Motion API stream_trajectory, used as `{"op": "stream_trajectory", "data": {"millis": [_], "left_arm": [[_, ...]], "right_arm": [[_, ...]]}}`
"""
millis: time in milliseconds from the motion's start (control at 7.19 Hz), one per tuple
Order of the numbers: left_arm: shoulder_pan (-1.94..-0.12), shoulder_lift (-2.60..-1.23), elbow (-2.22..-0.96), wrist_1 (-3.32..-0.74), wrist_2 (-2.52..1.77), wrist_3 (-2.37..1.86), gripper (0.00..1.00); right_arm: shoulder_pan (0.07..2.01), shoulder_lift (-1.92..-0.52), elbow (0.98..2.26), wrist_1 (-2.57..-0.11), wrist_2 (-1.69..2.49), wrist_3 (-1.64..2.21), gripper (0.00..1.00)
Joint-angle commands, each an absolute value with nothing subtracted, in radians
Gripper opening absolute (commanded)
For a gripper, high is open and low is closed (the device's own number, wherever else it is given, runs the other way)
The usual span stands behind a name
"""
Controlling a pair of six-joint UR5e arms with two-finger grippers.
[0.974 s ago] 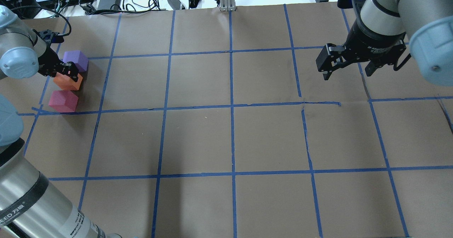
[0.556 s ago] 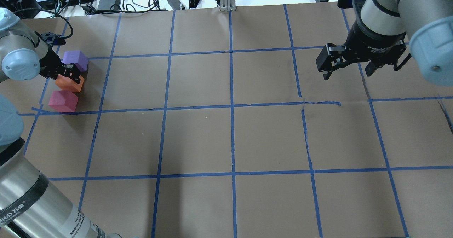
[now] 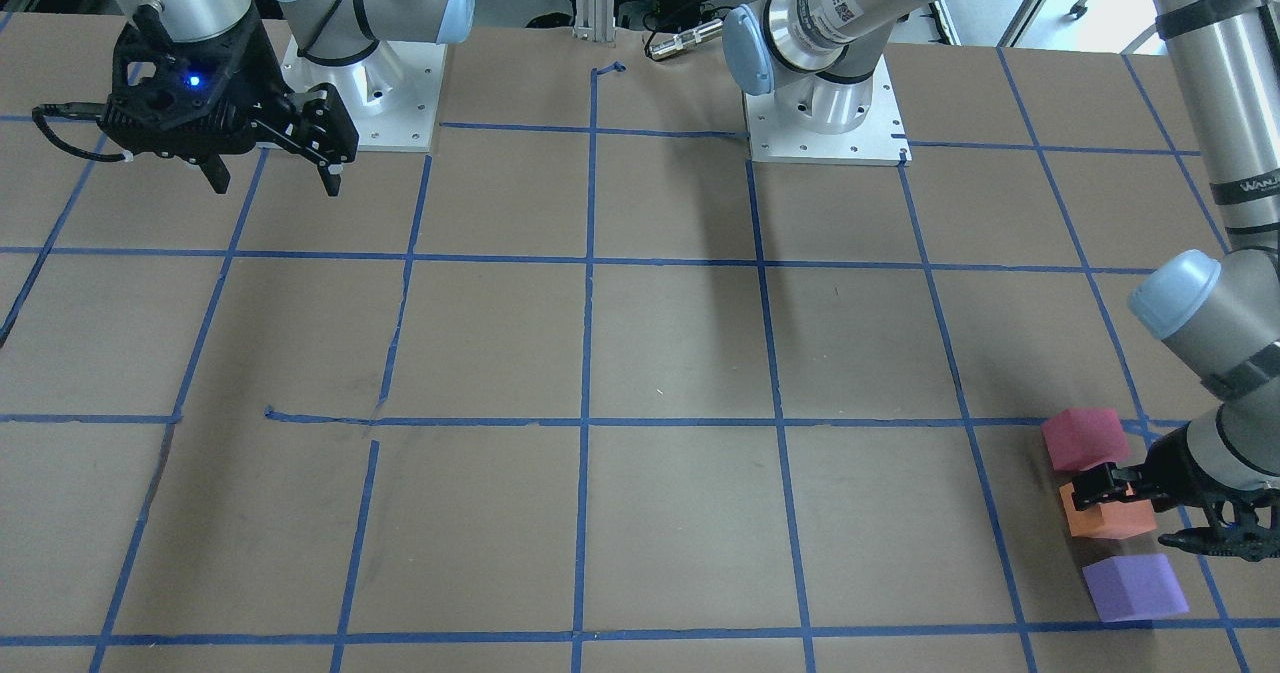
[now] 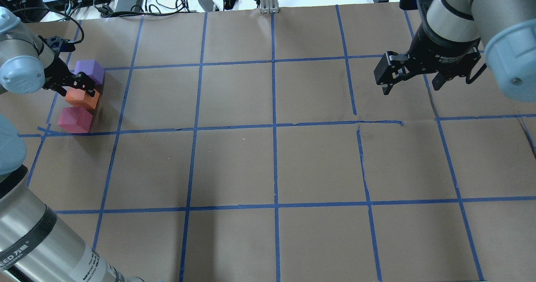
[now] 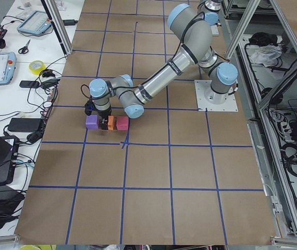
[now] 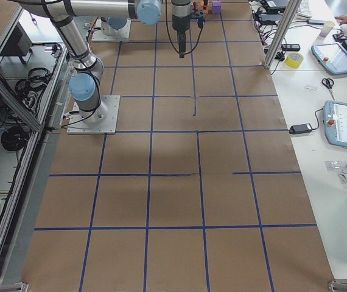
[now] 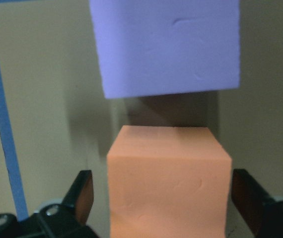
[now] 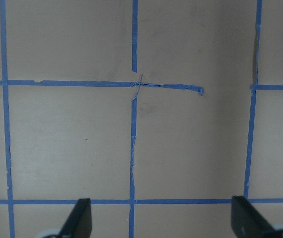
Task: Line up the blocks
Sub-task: 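Lower the orange cube between the purple and pink cubes with the left gripper, then open the left gripper and lift it off the orange cube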
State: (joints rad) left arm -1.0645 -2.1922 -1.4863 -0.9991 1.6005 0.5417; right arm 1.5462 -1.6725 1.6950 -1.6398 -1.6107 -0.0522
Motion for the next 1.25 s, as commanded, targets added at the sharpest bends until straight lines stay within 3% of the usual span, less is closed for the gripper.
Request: {"op": "stream_trajectory", "data": {"millis": [0,556,1113], "left_arm": [[-1.077,-2.102,-1.488,-1.154,1.6,0.522,1.0],[-1.078,-1.815,-1.47,-1.548,1.601,0.511,1.0],[-1.104,-1.617,-1.471,-1.689,1.595,0.453,1.0]], "right_arm": [[1.546,-1.674,1.692,-1.64,-1.611,-0.052,1.0],[1.546,-1.671,1.692,-1.641,-1.611,-0.051,1.0],[1.546,-1.671,1.695,-1.641,-1.611,-0.051,1.0]]}}
